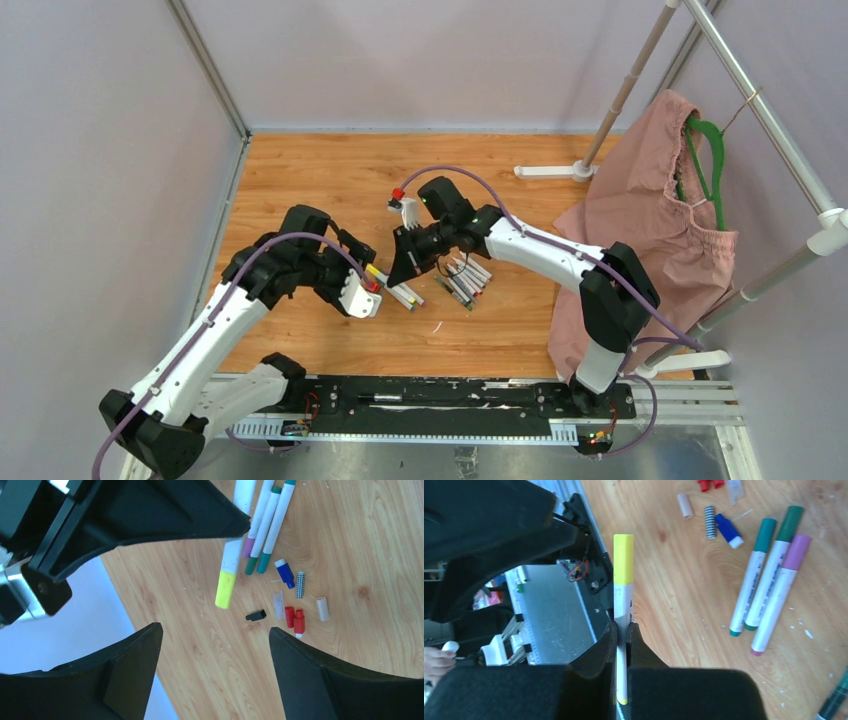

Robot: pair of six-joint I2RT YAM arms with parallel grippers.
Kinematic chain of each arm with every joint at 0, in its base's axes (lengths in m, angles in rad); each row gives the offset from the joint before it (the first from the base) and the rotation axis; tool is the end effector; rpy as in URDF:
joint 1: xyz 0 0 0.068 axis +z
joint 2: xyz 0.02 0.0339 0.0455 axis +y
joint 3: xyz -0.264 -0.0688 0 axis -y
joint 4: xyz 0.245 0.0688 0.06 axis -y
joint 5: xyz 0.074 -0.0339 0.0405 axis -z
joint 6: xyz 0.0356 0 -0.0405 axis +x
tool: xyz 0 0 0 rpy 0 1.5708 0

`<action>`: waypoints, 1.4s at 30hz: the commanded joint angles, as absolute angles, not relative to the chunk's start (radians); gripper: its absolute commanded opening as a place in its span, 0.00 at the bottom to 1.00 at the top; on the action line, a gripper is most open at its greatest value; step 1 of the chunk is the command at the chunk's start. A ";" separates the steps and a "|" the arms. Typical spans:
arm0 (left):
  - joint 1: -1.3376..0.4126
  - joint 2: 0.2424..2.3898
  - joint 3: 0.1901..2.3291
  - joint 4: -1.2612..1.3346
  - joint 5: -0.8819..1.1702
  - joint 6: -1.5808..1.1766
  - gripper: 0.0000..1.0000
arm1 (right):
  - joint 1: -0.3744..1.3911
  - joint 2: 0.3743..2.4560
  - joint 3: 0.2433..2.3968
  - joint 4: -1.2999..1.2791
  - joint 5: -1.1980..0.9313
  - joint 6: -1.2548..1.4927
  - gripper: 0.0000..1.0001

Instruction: Open the pen caps

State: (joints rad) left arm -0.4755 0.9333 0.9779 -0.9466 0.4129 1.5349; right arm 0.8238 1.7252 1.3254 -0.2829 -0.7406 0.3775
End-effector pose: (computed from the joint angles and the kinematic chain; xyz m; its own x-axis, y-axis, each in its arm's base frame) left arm 0.1455 -0.0910 0.3129 0.6151 0.7129 -0.3369 0.7201 -0.3338 0.6083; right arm 0.2456 0.3006 0.2710 -0.7292 -0.3871 -0.5643 -0.6761 0.2797 0.6817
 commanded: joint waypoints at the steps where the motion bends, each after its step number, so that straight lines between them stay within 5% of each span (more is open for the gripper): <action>1: -0.526 0.934 0.976 -0.940 0.355 1.584 0.81 | 0.833 1.706 1.366 -0.303 -0.840 0.439 0.00; 6: -0.535 0.954 0.972 -0.940 0.307 1.598 0.64 | 0.834 1.731 1.387 -0.261 -0.878 0.482 0.00; 15: -0.545 0.956 0.970 -0.939 0.302 1.581 0.64 | 0.833 1.756 1.394 -0.202 -0.934 0.535 0.00; 22: -0.545 1.011 1.021 -0.940 0.280 1.517 0.27 | 0.833 1.772 1.402 -0.166 -0.945 0.565 0.00; 28: -0.545 1.022 1.025 -0.939 0.271 1.521 0.17 | 0.833 1.781 1.393 -0.115 -0.961 0.600 0.00; 31: -0.545 1.031 1.038 -0.939 0.266 1.507 0.03 | 0.832 1.782 1.378 -0.106 -0.944 0.616 0.25; 35: -0.545 1.050 1.053 -0.939 0.252 1.477 0.00 | 0.833 1.789 1.310 0.064 -0.967 0.729 0.32; 38: -0.545 1.067 1.068 -0.940 0.239 1.448 0.00 | 0.832 1.799 1.274 0.140 -0.970 0.789 0.28; 42: -0.544 1.067 1.062 -0.939 0.205 1.460 0.00 | 0.824 1.785 1.251 0.144 -0.958 0.799 0.03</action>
